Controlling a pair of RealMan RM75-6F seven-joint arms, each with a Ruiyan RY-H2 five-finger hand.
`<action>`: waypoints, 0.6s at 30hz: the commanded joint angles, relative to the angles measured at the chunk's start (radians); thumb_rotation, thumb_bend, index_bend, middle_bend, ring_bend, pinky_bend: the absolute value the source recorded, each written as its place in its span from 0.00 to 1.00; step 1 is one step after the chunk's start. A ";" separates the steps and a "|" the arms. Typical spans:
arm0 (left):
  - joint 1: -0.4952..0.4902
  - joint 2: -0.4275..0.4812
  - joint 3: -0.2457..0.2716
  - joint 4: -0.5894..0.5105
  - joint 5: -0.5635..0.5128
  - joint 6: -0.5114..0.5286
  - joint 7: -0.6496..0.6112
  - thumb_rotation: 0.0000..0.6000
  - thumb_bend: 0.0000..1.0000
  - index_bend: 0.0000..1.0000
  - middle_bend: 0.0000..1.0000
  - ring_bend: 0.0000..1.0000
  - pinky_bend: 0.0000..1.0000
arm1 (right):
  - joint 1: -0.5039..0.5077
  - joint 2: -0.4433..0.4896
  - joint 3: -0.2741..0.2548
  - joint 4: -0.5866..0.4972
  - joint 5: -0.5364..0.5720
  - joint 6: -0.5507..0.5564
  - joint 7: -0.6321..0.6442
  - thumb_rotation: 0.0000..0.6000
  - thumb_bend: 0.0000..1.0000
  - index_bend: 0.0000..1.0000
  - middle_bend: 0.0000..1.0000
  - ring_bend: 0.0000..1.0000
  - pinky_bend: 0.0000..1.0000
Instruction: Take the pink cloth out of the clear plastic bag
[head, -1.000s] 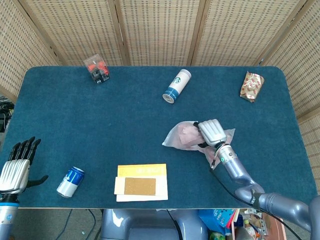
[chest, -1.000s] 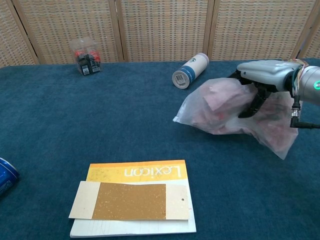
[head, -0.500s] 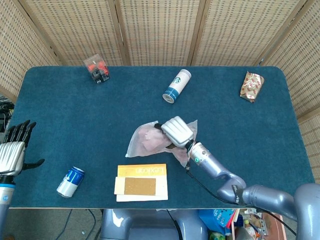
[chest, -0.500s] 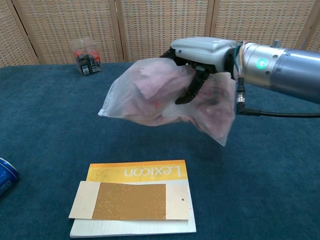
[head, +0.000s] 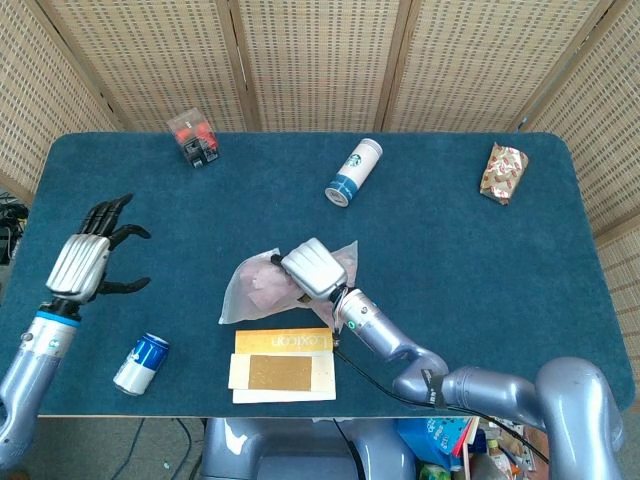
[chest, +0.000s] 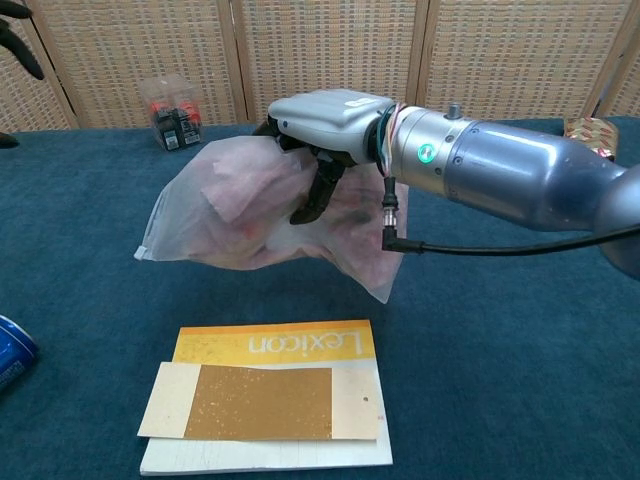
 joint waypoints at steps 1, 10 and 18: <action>-0.092 -0.067 -0.028 0.052 -0.025 -0.101 -0.024 1.00 0.17 0.38 0.00 0.00 0.00 | 0.003 -0.013 0.007 0.010 0.019 0.007 0.003 1.00 1.00 0.63 0.66 0.67 0.68; -0.182 -0.167 -0.040 0.120 -0.128 -0.218 -0.049 1.00 0.18 0.39 0.00 0.00 0.00 | 0.005 -0.015 0.036 0.029 0.076 0.009 0.037 1.00 1.00 0.63 0.66 0.67 0.68; -0.220 -0.207 -0.032 0.142 -0.138 -0.256 -0.093 1.00 0.18 0.40 0.00 0.00 0.00 | 0.001 -0.014 0.036 0.044 0.097 0.010 0.068 1.00 1.00 0.63 0.66 0.67 0.68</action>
